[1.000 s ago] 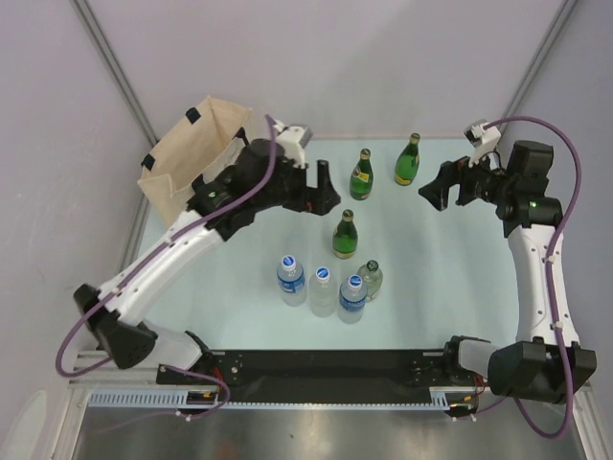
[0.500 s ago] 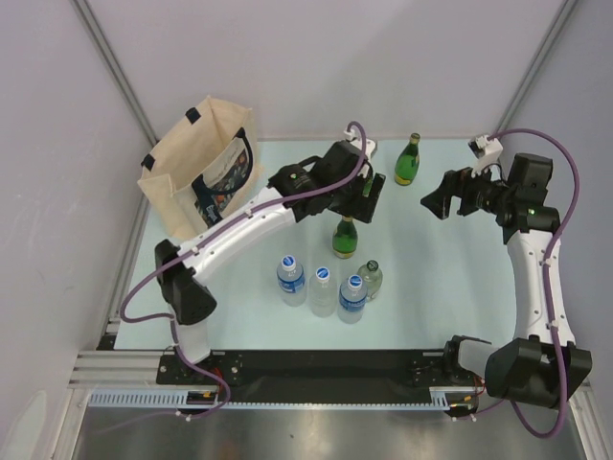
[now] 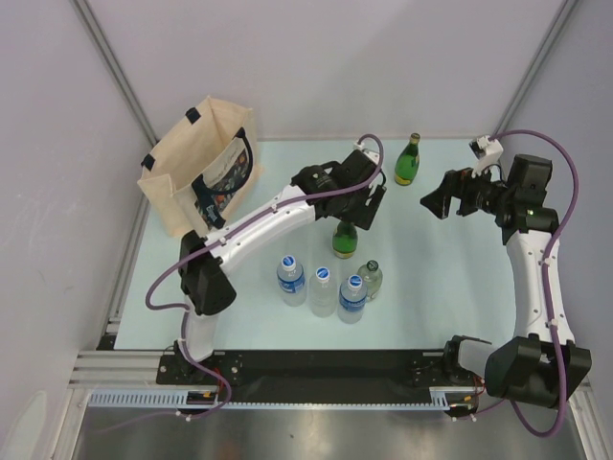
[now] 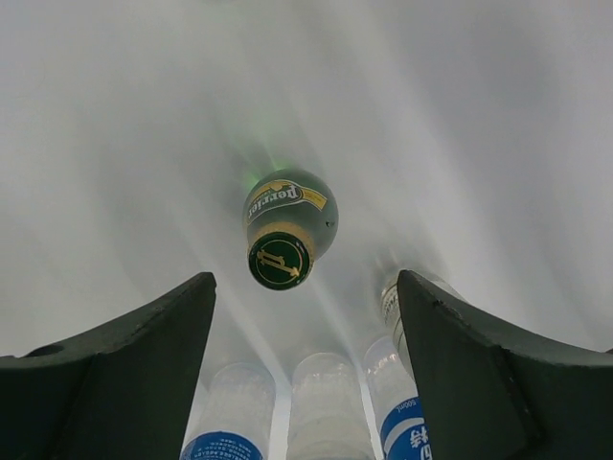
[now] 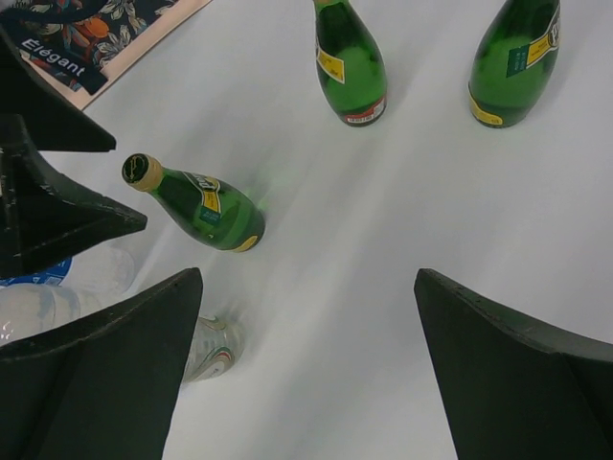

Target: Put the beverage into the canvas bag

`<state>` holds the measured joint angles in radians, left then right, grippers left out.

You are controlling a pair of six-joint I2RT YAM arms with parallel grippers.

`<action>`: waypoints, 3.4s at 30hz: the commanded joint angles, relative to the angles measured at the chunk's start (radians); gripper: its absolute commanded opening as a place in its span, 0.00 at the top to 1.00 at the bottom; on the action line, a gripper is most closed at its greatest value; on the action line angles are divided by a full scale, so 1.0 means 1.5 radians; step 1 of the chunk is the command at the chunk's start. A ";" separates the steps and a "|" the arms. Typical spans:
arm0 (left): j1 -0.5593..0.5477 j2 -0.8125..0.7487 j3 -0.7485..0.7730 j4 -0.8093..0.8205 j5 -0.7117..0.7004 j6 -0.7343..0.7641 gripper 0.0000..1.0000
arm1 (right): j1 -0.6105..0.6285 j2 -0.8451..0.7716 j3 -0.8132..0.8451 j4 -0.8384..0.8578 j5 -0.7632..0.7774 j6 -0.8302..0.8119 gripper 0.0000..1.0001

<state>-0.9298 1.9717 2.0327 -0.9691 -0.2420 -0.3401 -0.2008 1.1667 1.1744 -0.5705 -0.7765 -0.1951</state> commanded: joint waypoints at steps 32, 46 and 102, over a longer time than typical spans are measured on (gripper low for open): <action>0.032 0.067 0.041 0.005 0.007 -0.013 0.62 | -0.003 0.018 0.003 0.033 -0.023 0.025 0.00; 0.080 -0.061 0.050 0.026 -0.034 0.069 1.00 | 0.020 0.028 0.002 0.033 -0.046 0.035 0.00; 0.454 -0.108 0.321 0.311 -0.169 0.146 1.00 | 0.227 0.079 0.028 -0.025 -0.038 -0.064 0.00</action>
<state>-0.2600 1.8156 2.4386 -0.7528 -0.4347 -0.1566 0.1356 1.3060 1.2282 -0.6220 -0.8246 -0.2920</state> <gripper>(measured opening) 0.382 0.995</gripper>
